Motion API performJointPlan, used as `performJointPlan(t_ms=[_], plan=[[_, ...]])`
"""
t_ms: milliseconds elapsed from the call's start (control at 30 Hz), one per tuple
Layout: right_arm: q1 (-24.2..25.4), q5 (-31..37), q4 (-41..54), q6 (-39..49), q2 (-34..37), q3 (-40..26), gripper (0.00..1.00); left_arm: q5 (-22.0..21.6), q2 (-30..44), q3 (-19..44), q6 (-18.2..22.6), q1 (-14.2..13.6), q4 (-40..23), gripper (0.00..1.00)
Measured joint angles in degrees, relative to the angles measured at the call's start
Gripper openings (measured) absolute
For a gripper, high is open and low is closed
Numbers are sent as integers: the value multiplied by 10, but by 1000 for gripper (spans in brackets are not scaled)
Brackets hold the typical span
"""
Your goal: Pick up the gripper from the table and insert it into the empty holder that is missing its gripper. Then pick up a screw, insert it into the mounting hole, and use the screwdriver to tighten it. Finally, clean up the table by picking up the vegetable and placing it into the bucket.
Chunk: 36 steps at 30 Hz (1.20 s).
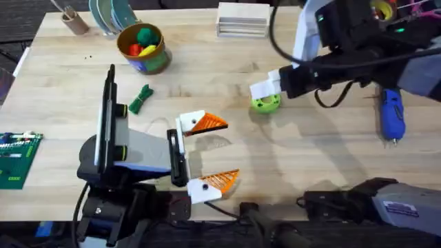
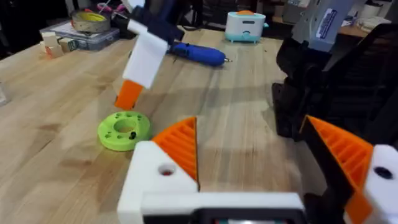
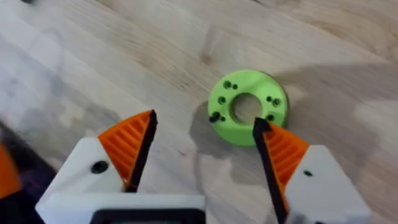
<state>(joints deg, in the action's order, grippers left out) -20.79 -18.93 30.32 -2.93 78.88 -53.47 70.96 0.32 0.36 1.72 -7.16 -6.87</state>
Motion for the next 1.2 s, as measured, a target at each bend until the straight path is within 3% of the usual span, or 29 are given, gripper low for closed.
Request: performJointPlan(t_ms=[267,433,767,1033,1200], plan=[[-113,186,1,0,25,0,980,0,0,0,0,0,0,992],[-131,241,-5,-8,58,0,893,0,0,0,0,0,0,993],[-139,256,-18,-29,79,0,684,0,0,0,0,0,0,994],[-174,253,-18,-23,79,0,627,0,0,0,0,0,0,993],[-174,253,-22,-21,92,0,536,0,0,0,0,0,0,993]])
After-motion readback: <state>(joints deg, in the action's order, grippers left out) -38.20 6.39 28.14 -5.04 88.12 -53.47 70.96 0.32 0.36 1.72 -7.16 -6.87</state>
